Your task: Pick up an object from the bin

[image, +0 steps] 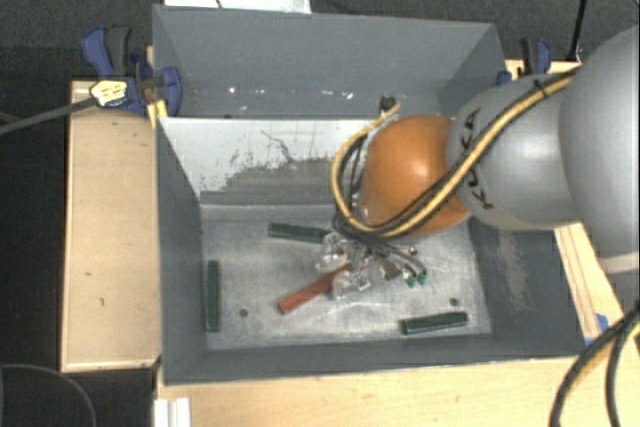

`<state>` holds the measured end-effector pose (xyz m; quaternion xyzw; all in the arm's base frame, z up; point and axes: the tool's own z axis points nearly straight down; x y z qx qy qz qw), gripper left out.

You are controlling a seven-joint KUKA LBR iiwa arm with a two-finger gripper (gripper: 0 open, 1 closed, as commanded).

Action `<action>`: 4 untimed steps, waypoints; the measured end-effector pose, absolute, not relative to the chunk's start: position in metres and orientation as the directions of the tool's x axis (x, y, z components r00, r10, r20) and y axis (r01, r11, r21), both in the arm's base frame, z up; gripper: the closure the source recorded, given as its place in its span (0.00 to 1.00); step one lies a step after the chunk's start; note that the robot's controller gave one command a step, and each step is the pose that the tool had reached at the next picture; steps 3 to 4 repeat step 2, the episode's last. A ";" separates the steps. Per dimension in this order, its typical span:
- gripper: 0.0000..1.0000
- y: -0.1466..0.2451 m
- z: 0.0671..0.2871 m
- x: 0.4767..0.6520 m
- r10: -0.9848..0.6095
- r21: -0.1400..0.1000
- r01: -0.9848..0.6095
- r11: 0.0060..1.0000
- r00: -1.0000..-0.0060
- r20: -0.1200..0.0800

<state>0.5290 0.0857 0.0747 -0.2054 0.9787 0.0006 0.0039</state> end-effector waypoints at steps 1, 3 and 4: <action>1.00 0.086 0.075 0.529 -0.402 0.000 -0.402 0.916 -0.916 -0.008; 1.00 0.112 0.246 0.535 -0.365 -0.001 -0.365 0.931 -0.931 -0.010; 1.00 0.112 0.246 0.535 -0.365 -0.001 -0.365 0.931 -0.931 -0.010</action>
Offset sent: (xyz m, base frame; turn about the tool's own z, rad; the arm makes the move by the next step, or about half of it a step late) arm 0.0040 0.0259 0.1682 0.0425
